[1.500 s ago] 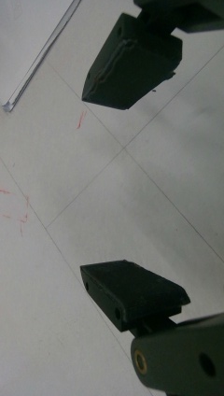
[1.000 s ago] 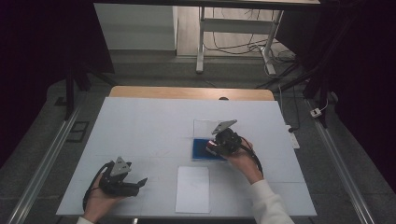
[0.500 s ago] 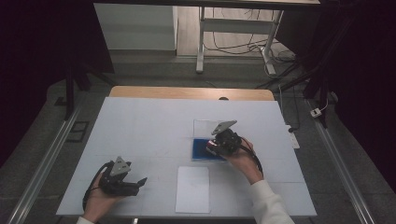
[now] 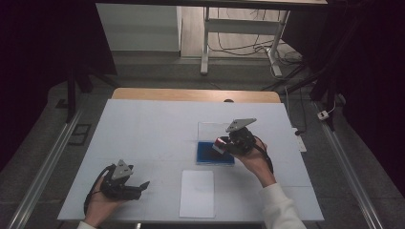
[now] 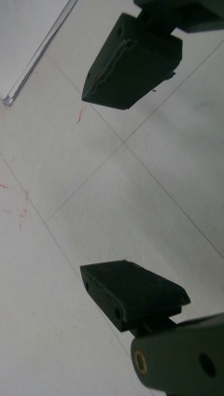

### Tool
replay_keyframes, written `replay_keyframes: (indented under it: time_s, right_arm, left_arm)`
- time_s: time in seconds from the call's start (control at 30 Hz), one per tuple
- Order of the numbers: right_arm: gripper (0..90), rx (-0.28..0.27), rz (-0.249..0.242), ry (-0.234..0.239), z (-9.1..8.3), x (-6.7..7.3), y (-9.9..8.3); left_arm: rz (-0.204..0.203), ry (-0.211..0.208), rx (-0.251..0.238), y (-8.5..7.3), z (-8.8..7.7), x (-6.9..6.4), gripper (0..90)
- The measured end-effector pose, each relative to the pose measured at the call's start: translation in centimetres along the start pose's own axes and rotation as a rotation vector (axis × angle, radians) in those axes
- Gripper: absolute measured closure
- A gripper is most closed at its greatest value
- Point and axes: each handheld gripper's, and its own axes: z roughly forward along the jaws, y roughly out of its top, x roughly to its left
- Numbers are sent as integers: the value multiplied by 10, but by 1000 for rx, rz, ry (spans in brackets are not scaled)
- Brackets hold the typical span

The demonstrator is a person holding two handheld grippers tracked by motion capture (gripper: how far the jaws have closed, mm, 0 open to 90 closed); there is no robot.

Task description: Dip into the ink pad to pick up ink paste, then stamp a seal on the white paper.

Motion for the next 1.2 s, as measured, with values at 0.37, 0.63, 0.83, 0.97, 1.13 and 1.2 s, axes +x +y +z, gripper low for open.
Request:
replay_keyframes:
  time_s: [0.37,0.63,0.83,0.97,1.13,1.2]
  right_arm:
    - [698,-56,-21,22,-13,9,10]
    - [698,-49,-27,18,-13,13,11]
    - [698,-62,-33,50,-15,19,11]
    - [699,-69,-43,62,-18,26,12]
    - [698,-59,-64,83,-20,35,12]
    - [698,-51,-75,89,-21,39,11]
  left_arm:
    - [1,-2,-2,1,0,0,158]
    - [2,-1,-3,0,-1,0,158]
    - [3,-1,-7,1,-2,-1,158]
    - [3,-3,-10,1,-2,0,158]
    - [4,-1,-11,1,-3,-1,158]
    - [3,-1,-12,1,-3,-1,158]
